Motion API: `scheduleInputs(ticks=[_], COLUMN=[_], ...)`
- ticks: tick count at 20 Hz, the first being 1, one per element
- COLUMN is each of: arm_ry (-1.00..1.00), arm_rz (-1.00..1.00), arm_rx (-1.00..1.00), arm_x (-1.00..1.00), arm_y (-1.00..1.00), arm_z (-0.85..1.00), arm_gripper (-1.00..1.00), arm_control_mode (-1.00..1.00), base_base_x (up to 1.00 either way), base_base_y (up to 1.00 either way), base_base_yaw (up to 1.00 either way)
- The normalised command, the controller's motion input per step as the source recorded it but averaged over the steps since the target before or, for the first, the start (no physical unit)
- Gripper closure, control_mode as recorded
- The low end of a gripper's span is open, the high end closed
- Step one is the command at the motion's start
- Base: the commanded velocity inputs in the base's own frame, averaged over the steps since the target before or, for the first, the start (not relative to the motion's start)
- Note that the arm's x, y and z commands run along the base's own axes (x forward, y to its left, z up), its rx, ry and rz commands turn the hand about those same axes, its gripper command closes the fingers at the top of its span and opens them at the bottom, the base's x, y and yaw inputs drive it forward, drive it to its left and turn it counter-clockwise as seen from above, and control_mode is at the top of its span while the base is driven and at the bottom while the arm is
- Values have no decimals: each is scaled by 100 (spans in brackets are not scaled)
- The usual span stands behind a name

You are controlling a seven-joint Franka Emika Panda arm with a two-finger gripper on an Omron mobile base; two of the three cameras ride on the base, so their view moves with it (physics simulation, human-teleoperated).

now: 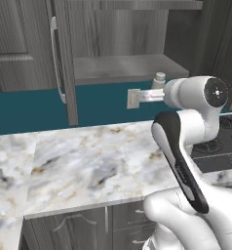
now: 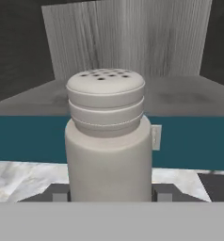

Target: Take 2 condiments from the cabinet and move them on the counter near the stove.Make sure the condiments are lined up with each other, next to each other.

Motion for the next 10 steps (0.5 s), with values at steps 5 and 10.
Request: scheduleInputs(ticks=[5,10], arm_ry=[12,2], arm_rz=[2,2], arm_rx=[0,0], arm_x=[-75,-74], arm_y=[-37,-38], arm_z=[2,0], arm_gripper=[100,100], arm_control_mode=[-100,-100], base_base_x=[0,0], base_base_y=[0,0], base_base_yaw=[0,0])
